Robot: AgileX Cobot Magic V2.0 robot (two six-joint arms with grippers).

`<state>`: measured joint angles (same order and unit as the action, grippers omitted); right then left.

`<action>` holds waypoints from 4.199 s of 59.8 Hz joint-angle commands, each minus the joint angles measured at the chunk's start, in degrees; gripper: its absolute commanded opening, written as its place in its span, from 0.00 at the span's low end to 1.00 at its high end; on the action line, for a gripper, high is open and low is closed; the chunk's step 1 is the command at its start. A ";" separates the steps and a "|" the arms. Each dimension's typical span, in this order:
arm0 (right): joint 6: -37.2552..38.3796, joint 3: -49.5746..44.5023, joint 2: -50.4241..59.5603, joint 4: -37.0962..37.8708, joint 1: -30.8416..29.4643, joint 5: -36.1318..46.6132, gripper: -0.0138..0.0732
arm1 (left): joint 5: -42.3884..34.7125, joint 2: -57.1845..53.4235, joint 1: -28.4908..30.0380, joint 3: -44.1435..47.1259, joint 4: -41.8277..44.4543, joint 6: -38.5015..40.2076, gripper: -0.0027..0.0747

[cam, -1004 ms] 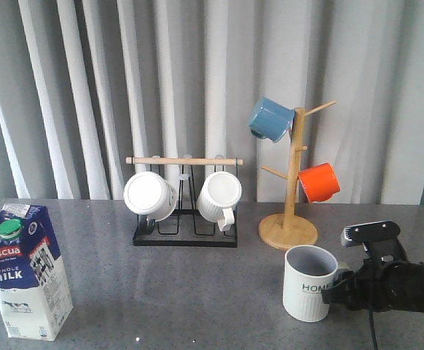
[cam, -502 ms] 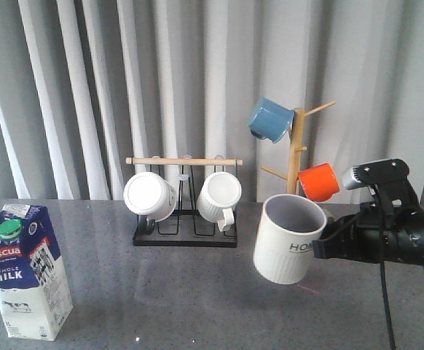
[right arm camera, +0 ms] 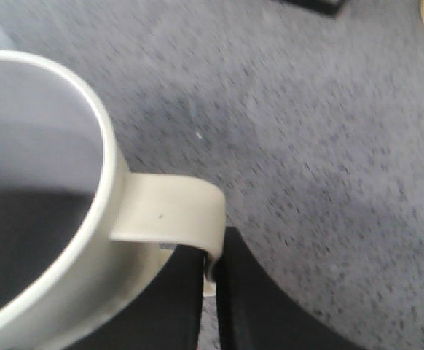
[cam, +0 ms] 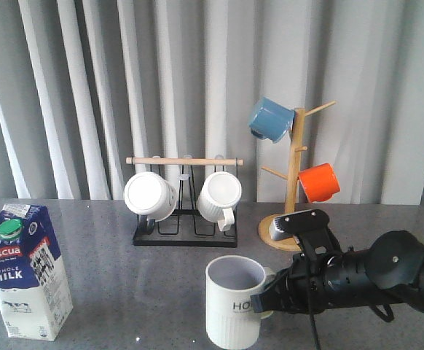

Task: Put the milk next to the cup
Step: 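Grasp the HOME mug handle with the right gripper and slide it toward the table center, then open the right gripper and withdraw it from the mug, then lower the left gripper over the milk carton's green-capped top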

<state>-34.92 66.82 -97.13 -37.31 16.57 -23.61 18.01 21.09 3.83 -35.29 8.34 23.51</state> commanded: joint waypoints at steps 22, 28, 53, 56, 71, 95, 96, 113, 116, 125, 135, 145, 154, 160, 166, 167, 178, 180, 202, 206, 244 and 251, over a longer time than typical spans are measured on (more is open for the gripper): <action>3.78 1.62 0.49 6.27 -0.09 -0.88 0.26 | -3.71 0.91 0.05 -1.79 -0.18 -0.01 0.73; 3.78 1.62 0.49 6.32 -0.09 -1.89 0.33 | -3.71 0.91 0.05 -1.79 -0.18 -0.01 0.73; 5.31 1.62 4.80 6.67 -0.17 -6.62 0.65 | -3.65 0.91 0.05 -1.79 -0.18 -0.01 0.73; 5.31 1.62 6.43 7.31 -0.17 -7.68 0.66 | -3.65 0.91 0.05 -1.79 -0.18 -0.01 0.73; 14.14 1.62 17.32 15.36 -0.17 -18.76 0.65 | -3.54 0.91 0.05 -1.79 -0.18 -0.01 0.73; 13.08 -6.47 47.81 16.53 -0.17 -22.41 0.14 | -1.81 0.91 0.05 -1.79 -0.23 -0.01 0.73; 12.91 -7.71 49.16 16.53 -0.17 -21.73 0.14 | -1.38 0.91 0.05 -1.79 -0.23 -0.01 0.73; 12.73 -33.80 71.46 21.58 -0.17 -13.51 0.15 | 5.99 1.10 0.05 -1.96 -3.02 -3.24 0.73; 13.16 -36.72 73.14 21.67 -0.17 -11.94 0.15 | 7.44 2.00 0.05 -3.02 -7.10 -7.44 0.73; 16.01 -41.40 74.25 21.65 -0.17 -9.90 0.15 | 16.95 9.13 0.05 -12.41 -20.62 -24.85 0.74; 15.95 -42.41 74.24 22.44 -0.17 -10.97 0.15 | 26.77 20.33 0.05 -29.66 -25.72 -32.39 0.74; 15.95 -42.41 74.24 23.43 -0.17 -11.98 0.15 | 39.12 33.00 0.05 -49.89 -22.75 -31.27 0.74; 15.95 -42.41 74.24 24.05 -0.17 -14.13 0.15 | 53.82 45.57 0.05 -66.20 -17.65 -29.18 0.74; 15.95 -42.41 74.24 24.05 -0.17 -14.90 0.15 | 53.78 50.62 0.05 -70.81 -16.53 -28.22 0.73; 15.95 -42.41 74.24 24.05 -0.17 -15.24 0.15 | 53.76 54.77 0.05 -71.99 -16.75 -28.22 0.73; 15.95 -42.41 74.24 24.05 -0.17 -15.24 0.15 | 53.76 55.66 0.05 -71.99 -16.75 -28.22 0.73; 15.95 -42.41 74.24 24.05 -0.17 -15.52 0.15 | 53.76 62.74 0.05 -71.99 -18.77 -26.93 0.73; 15.95 -42.41 74.24 24.05 -0.17 -15.52 0.15 | 53.76 63.53 0.05 -71.99 -18.86 -26.93 0.73; 15.95 -42.41 74.24 24.05 -0.17 -15.52 0.15 | 53.76 68.66 0.05 -71.76 -19.33 -27.37 0.73; 15.95 -42.41 74.24 24.05 -0.17 -15.52 0.15 | 53.76 69.08 0.05 -71.76 -19.74 -27.42 0.73; 15.95 -42.41 74.24 24.00 -0.17 -15.46 0.15 | 53.76 73.46 0.00 -71.76 -21.81 -32.57 0.73; 15.95 -42.41 74.24 24.00 -0.17 -15.46 0.15 | 53.76 74.06 0.00 -71.76 -21.54 -32.95 0.73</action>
<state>-18.99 22.93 -22.46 -13.05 16.57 -42.18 72.86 96.96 3.83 -105.74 -11.75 -8.92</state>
